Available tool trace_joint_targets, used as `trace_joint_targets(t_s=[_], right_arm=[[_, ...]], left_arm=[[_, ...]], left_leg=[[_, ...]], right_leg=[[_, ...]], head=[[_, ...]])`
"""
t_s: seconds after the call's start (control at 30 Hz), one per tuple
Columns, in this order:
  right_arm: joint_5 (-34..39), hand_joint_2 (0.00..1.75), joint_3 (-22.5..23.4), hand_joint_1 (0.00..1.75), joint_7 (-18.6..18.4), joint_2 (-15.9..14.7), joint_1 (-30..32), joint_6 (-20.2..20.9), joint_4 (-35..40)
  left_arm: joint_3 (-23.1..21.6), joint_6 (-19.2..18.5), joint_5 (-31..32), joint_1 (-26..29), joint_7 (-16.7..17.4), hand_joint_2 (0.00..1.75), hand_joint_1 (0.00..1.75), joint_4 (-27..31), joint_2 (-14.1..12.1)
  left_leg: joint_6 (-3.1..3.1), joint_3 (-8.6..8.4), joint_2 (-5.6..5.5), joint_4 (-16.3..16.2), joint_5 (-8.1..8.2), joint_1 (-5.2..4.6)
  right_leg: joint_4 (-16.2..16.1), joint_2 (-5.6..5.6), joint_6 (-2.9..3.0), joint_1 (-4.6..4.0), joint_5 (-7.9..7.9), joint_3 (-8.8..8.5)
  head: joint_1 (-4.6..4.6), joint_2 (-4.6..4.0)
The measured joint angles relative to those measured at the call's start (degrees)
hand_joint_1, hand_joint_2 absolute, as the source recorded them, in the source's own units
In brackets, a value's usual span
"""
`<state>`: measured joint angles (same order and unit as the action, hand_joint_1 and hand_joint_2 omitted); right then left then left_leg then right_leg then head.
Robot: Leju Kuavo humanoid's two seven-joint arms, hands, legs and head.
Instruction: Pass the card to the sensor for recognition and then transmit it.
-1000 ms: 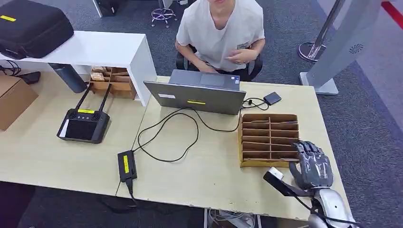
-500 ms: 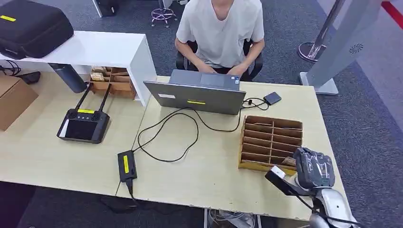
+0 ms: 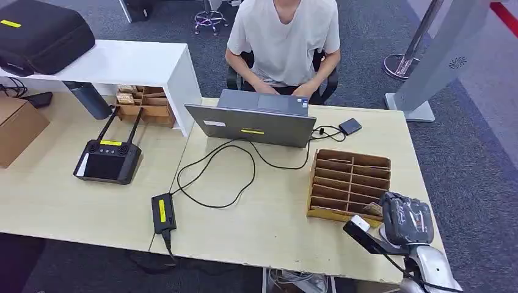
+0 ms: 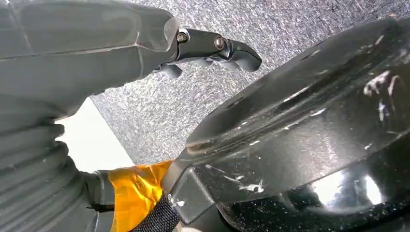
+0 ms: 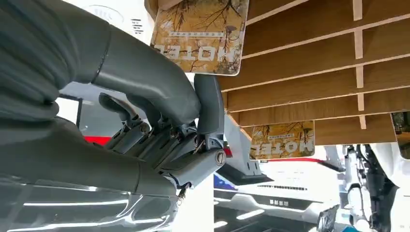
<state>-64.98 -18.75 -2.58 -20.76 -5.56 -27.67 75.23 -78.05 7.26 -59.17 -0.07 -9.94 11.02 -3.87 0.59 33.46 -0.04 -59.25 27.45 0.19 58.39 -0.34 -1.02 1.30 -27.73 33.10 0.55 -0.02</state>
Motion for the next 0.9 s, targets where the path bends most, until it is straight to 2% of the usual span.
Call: trace_joint_targets(t_s=[0.43, 0.67, 0.9], right_arm=[[-1.3, 1.75, 1.6, 1.66, -0.3, 0.0, 0.4, -0.1, 1.6], [-1.6, 1.75, 3.8, 1.66, -0.3, -0.1, -5.2, 0.7, 4.3], [-2.2, 1.75, 4.2, 1.66, -0.2, -0.1, -11.3, 1.4, 5.7]], left_arm=[[0.0, 1.9, 1.0, 0.1, 0.0, 1.75, 0.00, 0.0, 0.0], [0.0, 2.1, 2.5, -0.1, 0.3, 1.75, 0.00, 0.0, 0.0], [0.0, 2.0, 3.5, -0.3, 0.9, 1.75, 0.00, 0.0, 0.0]], left_leg=[[0.00, 0.01, 0.00, 0.0, 0.00, 0.00], [0.04, -0.01, 0.06, 0.0, -0.04, 0.00], [0.06, 0.00, 0.05, 0.0, -0.05, 0.00]], right_leg=[[0.0, 0.01, 0.00, 0.00, 0.00, 0.01], [0.0, 0.08, 0.02, 0.00, 0.03, 0.02], [0.0, 0.08, 0.02, 0.00, 0.04, 0.02]], head=[[0.00, 0.00], [0.00, 0.00], [0.00, 0.00]])
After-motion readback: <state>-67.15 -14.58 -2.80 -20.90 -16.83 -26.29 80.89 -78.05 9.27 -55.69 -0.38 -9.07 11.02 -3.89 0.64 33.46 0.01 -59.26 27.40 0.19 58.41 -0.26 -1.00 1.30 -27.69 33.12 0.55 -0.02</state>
